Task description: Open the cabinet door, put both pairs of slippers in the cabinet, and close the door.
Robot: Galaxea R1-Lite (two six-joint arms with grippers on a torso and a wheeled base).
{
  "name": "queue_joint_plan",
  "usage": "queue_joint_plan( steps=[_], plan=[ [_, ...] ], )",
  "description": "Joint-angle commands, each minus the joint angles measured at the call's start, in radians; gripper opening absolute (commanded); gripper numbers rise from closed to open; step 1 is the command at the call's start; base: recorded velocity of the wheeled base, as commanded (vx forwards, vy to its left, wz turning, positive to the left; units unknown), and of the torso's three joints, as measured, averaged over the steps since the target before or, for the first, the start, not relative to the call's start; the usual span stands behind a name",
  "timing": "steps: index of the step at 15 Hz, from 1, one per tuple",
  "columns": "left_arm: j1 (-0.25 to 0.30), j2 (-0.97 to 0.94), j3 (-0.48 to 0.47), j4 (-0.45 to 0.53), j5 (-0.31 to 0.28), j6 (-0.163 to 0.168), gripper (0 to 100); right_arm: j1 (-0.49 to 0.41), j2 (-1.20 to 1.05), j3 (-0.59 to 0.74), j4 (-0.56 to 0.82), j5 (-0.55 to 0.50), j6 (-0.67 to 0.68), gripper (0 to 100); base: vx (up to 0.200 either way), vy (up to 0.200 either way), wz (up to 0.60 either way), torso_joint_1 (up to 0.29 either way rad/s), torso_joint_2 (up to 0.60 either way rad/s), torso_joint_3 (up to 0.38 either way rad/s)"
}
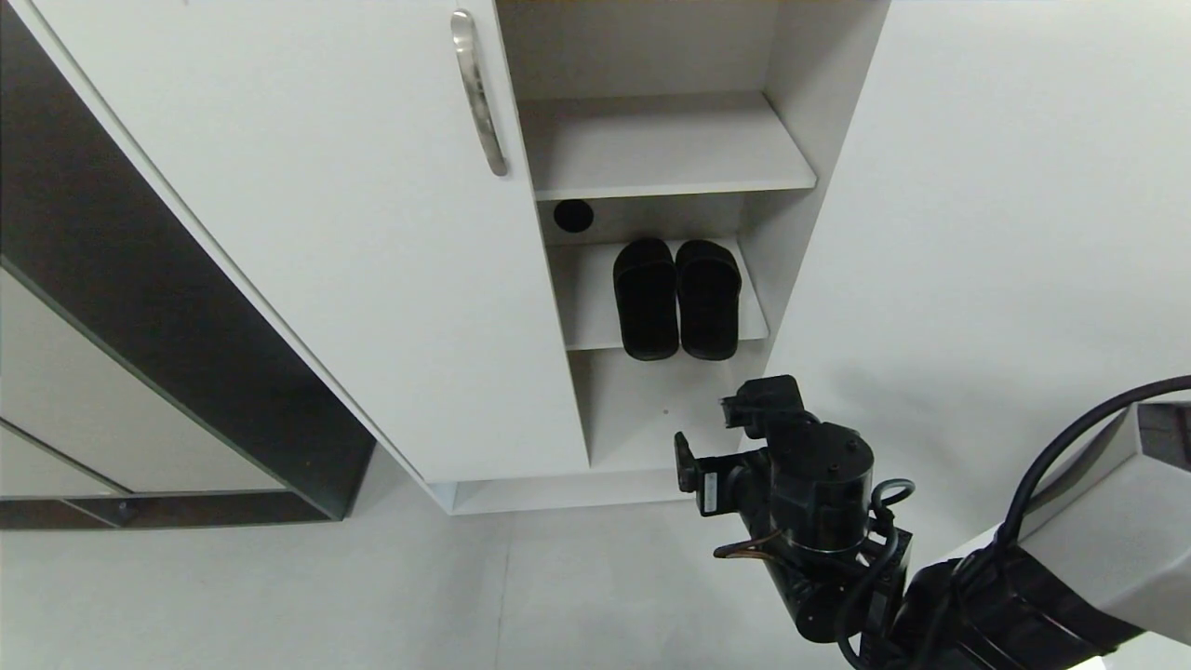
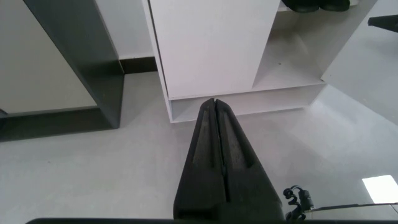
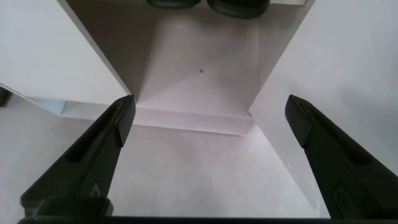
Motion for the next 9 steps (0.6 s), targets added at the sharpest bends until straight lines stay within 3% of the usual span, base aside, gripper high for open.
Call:
queue_joint_plan(
  steps=[1, 4, 9],
  plan=[
    [0.000, 0.001, 0.000, 0.000, 0.000, 0.000, 0, 0.000, 0.007, 0.001, 0.001, 0.001, 0.001, 100, 0.000, 0.000, 0.00, 0.000, 0.00, 0.000],
    [0.000, 0.001, 0.000, 0.000, 0.000, 0.000, 0, -0.001, 0.009, 0.006, -0.001, 0.003, 0.001, 100, 0.000, 0.000, 0.00, 0.001, 0.00, 0.024],
    [0.000, 0.001, 0.000, 0.000, 0.000, 0.000, 0, -0.006, 0.012, 0.015, 0.001, 0.035, 0.007, 100, 0.000, 0.000, 0.00, 0.005, 0.00, 0.184]
  ],
)
